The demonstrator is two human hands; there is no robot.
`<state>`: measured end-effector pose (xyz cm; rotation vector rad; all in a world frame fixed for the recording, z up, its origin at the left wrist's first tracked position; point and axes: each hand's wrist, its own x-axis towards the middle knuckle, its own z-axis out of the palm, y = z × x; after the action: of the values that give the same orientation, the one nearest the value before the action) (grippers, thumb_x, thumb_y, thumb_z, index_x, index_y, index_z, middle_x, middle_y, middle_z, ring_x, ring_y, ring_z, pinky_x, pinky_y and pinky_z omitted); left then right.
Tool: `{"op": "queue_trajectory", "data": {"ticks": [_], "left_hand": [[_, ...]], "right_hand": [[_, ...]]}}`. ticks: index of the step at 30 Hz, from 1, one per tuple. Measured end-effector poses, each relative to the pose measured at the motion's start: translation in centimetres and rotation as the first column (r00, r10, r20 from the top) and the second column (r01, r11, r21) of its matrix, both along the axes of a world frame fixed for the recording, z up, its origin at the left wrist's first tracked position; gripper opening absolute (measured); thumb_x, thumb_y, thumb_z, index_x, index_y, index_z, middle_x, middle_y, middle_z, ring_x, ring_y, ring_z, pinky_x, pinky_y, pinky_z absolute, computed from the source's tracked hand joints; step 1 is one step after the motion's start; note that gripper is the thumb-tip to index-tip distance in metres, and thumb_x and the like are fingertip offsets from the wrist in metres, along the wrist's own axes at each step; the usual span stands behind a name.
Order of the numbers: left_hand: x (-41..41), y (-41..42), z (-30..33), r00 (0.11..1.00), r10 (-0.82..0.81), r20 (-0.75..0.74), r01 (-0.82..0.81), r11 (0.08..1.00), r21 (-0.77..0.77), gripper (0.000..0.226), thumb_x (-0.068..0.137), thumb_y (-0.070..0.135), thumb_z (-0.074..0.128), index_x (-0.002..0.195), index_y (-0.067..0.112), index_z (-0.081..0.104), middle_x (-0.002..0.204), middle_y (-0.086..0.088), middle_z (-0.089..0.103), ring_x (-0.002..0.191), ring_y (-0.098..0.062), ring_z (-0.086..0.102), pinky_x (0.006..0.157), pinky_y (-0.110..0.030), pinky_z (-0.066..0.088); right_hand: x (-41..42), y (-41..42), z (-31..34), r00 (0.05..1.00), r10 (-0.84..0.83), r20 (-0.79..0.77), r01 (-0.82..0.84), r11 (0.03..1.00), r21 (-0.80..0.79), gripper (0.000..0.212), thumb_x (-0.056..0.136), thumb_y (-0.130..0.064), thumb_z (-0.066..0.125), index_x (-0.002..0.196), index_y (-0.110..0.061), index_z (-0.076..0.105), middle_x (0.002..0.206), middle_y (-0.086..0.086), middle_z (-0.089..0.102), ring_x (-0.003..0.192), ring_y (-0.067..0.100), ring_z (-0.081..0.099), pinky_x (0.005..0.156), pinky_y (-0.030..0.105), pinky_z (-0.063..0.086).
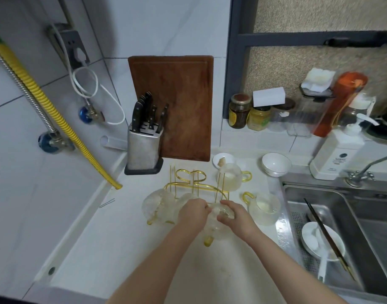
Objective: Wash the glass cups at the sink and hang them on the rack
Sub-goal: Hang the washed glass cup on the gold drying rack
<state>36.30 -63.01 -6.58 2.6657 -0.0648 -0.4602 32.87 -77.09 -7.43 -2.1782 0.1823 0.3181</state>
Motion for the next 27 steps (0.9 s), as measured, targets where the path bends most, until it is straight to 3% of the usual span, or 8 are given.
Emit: {"op": "queue_trajectory", "data": {"ticks": [4, 7, 10, 12, 15, 18, 22, 27], "left_hand": [[0.4, 0.3, 1.2, 0.993, 0.061, 0.101, -0.060, 0.998, -0.016, 0.030, 0.096, 0.033, 0.048, 0.099, 0.011, 0.068, 0.091, -0.006, 0.071, 0.081, -0.021, 0.069, 0.073, -0.034, 0.057], [1.5, 0.5, 2.1, 0.956, 0.281, 0.086, -0.239, 0.915, -0.326, 0.027, 0.094, 0.030, 0.051, 0.100, 0.010, 0.067, 0.088, -0.006, 0.070, 0.080, -0.022, 0.069, 0.077, -0.041, 0.058], [2.5, 0.4, 3.5, 0.905, 0.421, -0.066, -0.370, 0.700, -0.611, 0.017, 0.096, 0.017, 0.048, 0.096, 0.011, 0.064, 0.080, -0.008, 0.062, 0.069, -0.018, 0.061, 0.073, -0.038, 0.059], [3.0, 0.1, 4.4, 0.858, 0.457, -0.234, -0.467, 0.504, -0.727, 0.020, 0.097, 0.009, 0.043, 0.083, 0.009, 0.057, 0.074, -0.008, 0.048, 0.061, -0.015, 0.046, 0.058, -0.030, 0.047], [3.7, -0.3, 4.9, 0.755, 0.476, -0.451, -0.600, 0.225, -0.768, 0.026, 0.097, 0.001, 0.041, 0.074, 0.007, 0.052, 0.071, -0.007, 0.042, 0.058, -0.014, 0.040, 0.054, -0.023, 0.037], [3.8, -0.6, 4.9, 0.695, 0.430, -0.577, -0.659, 0.060, -0.750, 0.011, 0.099, 0.002, 0.043, 0.100, 0.005, 0.054, 0.080, -0.006, 0.056, 0.066, -0.016, 0.051, 0.062, -0.024, 0.046], [4.1, -0.6, 4.5, 0.684, 0.393, -0.615, -0.673, 0.016, -0.739, 0.029, 0.096, 0.000, 0.049, 0.125, 0.001, 0.051, 0.099, -0.011, 0.062, 0.091, -0.022, 0.059, 0.081, -0.033, 0.050], [4.2, -0.7, 4.0, 0.679, 0.423, -0.600, -0.682, 0.061, -0.729, 0.027, 0.092, 0.003, 0.057, 0.119, 0.000, 0.057, 0.113, -0.013, 0.065, 0.111, -0.025, 0.059, 0.090, -0.034, 0.049]], "right_hand": [[0.8, 0.0, 0.3, 1.000, -0.003, -0.002, 0.003, 1.000, 0.014, 0.050, 0.085, -0.026, 0.067, 0.132, -0.017, 0.052, 0.137, 0.005, 0.050, 0.127, 0.020, 0.047, 0.103, 0.027, 0.036], [2.0, 0.2, 1.1, 0.998, -0.041, 0.049, 0.040, 0.999, 0.026, 0.047, 0.091, -0.027, 0.060, 0.134, -0.013, 0.050, 0.140, 0.003, 0.049, 0.132, 0.018, 0.043, 0.104, 0.025, 0.032], [3.6, 0.4, 1.8, 0.997, 0.000, 0.076, 0.001, 1.000, -0.015, 0.047, 0.096, -0.023, 0.052, 0.140, -0.012, 0.044, 0.146, 0.004, 0.044, 0.136, 0.019, 0.040, 0.107, 0.026, 0.030], [4.5, 0.5, 2.0, 0.997, 0.055, 0.051, -0.053, 0.998, -0.047, 0.048, 0.098, -0.021, 0.047, 0.144, -0.012, 0.037, 0.151, 0.004, 0.038, 0.140, 0.019, 0.034, 0.110, 0.026, 0.026], [5.6, 0.6, 1.9, 0.991, 0.130, -0.011, -0.130, 0.989, -0.072, 0.050, 0.100, -0.018, 0.041, 0.148, -0.012, 0.030, 0.155, 0.004, 0.030, 0.143, 0.019, 0.028, 0.113, 0.026, 0.021], [6.4, 0.8, 1.5, 0.983, 0.168, -0.072, -0.171, 0.984, -0.042, 0.050, 0.100, -0.017, 0.039, 0.149, -0.012, 0.026, 0.156, 0.004, 0.026, 0.144, 0.019, 0.024, 0.115, 0.027, 0.018], [6.7, 0.7, 1.0, 0.976, 0.184, -0.117, -0.188, 0.982, -0.019, 0.051, 0.100, -0.019, 0.039, 0.149, -0.014, 0.027, 0.156, 0.003, 0.027, 0.144, 0.020, 0.025, 0.116, 0.030, 0.019], [6.9, 0.4, 0.9, 0.975, 0.188, -0.120, -0.191, 0.981, -0.015, 0.048, 0.100, -0.018, 0.037, 0.147, -0.017, 0.031, 0.155, 0.002, 0.031, 0.143, 0.020, 0.027, 0.115, 0.029, 0.020]]}}
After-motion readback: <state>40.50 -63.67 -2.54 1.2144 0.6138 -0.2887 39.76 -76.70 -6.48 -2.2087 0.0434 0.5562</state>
